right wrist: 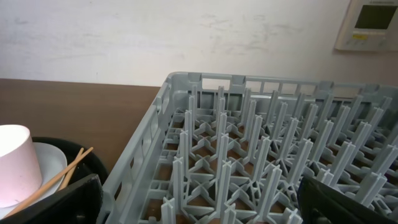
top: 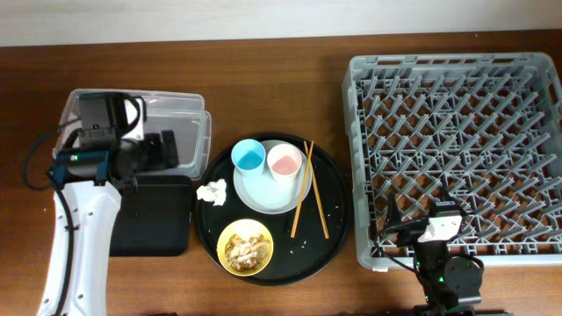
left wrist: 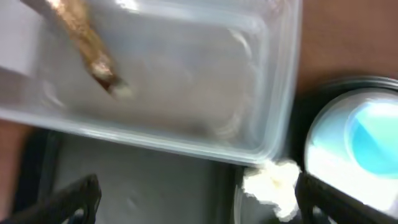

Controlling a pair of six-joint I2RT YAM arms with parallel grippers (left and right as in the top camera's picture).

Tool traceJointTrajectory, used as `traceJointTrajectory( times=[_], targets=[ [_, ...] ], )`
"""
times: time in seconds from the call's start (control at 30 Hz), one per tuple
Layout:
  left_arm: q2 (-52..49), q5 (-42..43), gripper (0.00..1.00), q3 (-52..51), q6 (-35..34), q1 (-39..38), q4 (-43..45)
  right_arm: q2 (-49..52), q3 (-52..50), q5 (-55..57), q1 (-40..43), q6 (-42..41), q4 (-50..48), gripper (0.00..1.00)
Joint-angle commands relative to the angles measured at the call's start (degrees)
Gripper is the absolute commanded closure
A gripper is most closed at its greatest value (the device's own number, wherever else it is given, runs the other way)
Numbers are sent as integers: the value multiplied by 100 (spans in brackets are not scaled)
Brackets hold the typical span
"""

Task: Sort waste into correct bins and load items into the dishwasher rack
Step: 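Move the left gripper to the white tissue and grasp it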

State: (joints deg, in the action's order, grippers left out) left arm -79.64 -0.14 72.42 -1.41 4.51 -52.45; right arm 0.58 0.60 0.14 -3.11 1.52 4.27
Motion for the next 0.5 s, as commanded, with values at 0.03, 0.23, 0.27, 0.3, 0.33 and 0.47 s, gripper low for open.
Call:
traceJointTrajectory(
  times=[0.03, 0.23, 0.27, 0.3, 0.33, 0.47],
  targets=[
    [81, 1091, 1, -15, -101, -24, -977, -33, -28, 35, -26, -24, 31, 2],
    [81, 1082, 1, -212, -404, -887, -1346, -33, -28, 37, -26, -24, 31, 2],
    [81, 1060, 1, -254, -485, -1056, -1285, -33, -28, 35, -26, -24, 31, 2],
    [81, 1021, 1, -302, -597, -1226, -1202, -33, -28, 37, -26, -24, 28, 1],
    [81, 1023, 1, -363, -610, -1434, -1071, -33, -28, 35, -26, -24, 31, 2],
    [74, 1091, 1, -404, -619, -1674, -828, -33, -28, 35, -26, -24, 31, 2]
  ],
)
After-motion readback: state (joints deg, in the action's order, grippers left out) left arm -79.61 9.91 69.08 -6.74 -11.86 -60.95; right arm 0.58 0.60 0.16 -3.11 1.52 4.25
